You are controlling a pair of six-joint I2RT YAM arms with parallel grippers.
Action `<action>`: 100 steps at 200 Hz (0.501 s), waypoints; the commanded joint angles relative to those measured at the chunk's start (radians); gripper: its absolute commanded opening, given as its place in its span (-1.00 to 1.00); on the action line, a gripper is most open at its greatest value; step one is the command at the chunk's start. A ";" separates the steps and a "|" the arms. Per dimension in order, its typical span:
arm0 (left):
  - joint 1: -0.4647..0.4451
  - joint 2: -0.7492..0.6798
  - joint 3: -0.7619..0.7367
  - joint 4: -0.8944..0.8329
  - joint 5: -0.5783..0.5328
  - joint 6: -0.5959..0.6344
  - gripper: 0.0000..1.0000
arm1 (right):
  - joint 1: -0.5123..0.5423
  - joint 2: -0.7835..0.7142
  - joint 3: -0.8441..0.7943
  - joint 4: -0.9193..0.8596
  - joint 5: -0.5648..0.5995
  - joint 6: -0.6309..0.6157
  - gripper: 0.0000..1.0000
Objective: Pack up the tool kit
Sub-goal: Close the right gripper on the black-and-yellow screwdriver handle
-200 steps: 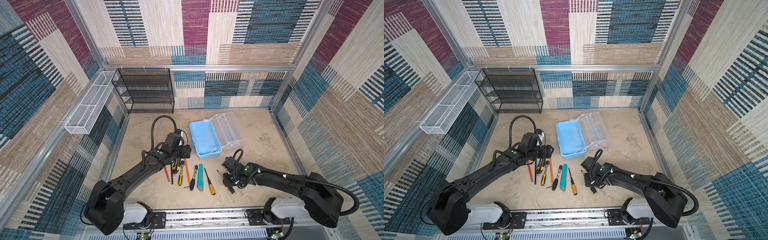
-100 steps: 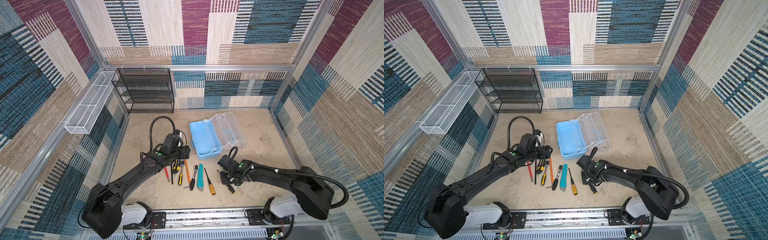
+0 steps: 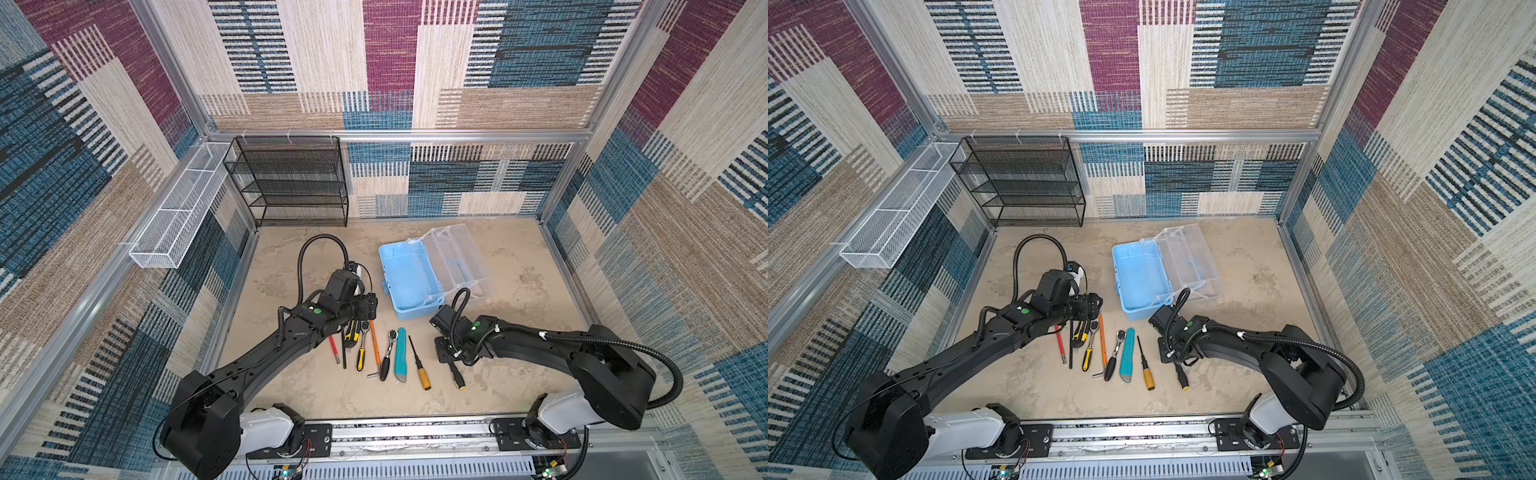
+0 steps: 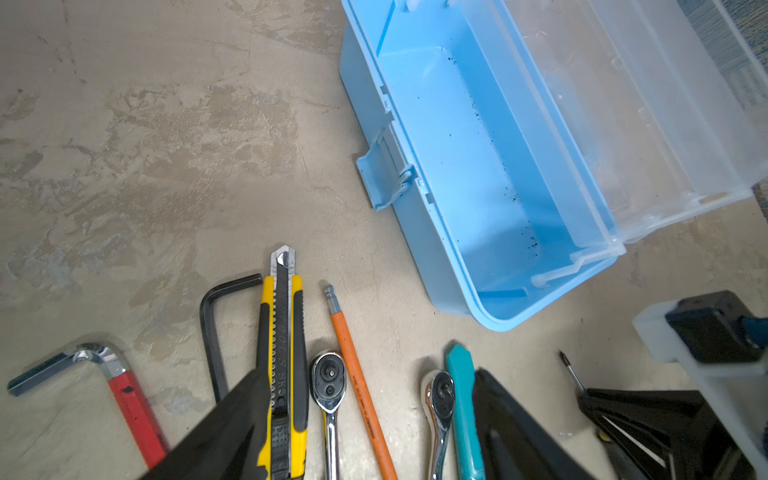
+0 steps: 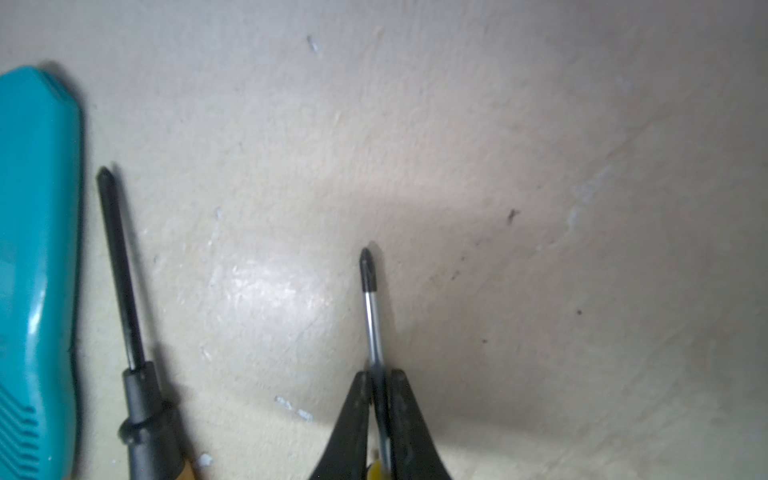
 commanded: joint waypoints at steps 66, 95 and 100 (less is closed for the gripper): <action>0.003 -0.025 -0.014 0.007 -0.031 -0.010 0.60 | -0.042 0.031 -0.002 0.004 -0.020 -0.033 -1.00; 0.004 -0.025 -0.014 0.008 -0.031 -0.010 0.60 | -0.056 0.033 0.016 -0.002 0.002 -0.037 -1.00; 0.004 -0.023 -0.014 0.009 -0.032 -0.012 0.60 | -0.058 0.033 0.017 -0.002 0.004 -0.039 -1.00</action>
